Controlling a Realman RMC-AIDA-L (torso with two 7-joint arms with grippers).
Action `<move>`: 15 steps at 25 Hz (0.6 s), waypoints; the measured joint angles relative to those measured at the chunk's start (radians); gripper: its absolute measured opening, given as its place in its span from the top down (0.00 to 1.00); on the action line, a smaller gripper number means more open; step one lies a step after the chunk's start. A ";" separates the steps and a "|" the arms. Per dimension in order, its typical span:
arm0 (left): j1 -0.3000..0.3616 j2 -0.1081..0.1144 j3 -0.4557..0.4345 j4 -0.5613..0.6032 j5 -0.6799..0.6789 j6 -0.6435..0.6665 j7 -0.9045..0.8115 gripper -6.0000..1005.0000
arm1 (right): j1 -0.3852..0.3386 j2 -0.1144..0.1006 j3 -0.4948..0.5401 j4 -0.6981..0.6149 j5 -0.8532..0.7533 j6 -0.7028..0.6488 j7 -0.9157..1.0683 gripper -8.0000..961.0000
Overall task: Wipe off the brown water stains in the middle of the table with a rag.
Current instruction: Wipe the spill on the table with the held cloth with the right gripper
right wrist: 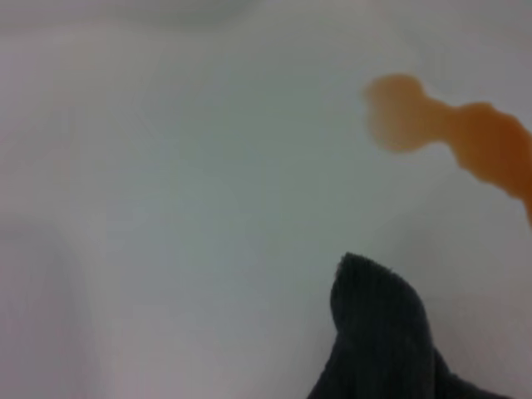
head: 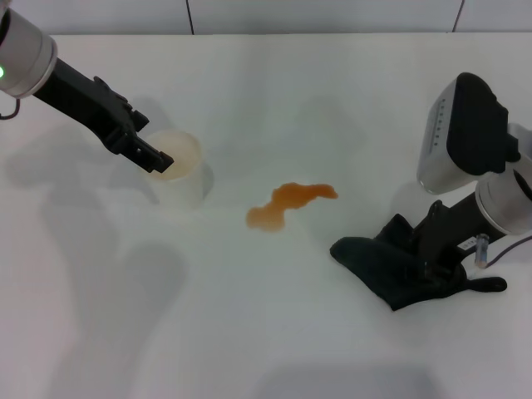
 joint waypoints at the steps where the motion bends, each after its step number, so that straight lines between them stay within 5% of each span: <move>1: 0.000 0.000 0.000 0.000 0.001 0.000 -0.001 0.14 | 0.000 0.000 0.002 -0.003 0.002 -0.001 0.000 0.57; 4: -0.001 0.000 0.000 0.001 0.001 -0.002 -0.004 0.14 | 0.002 0.000 0.008 -0.013 0.006 -0.002 0.000 0.73; 15: -0.001 0.000 0.000 0.001 0.002 -0.004 -0.008 0.14 | 0.003 0.000 0.000 -0.027 -0.006 0.001 0.002 0.79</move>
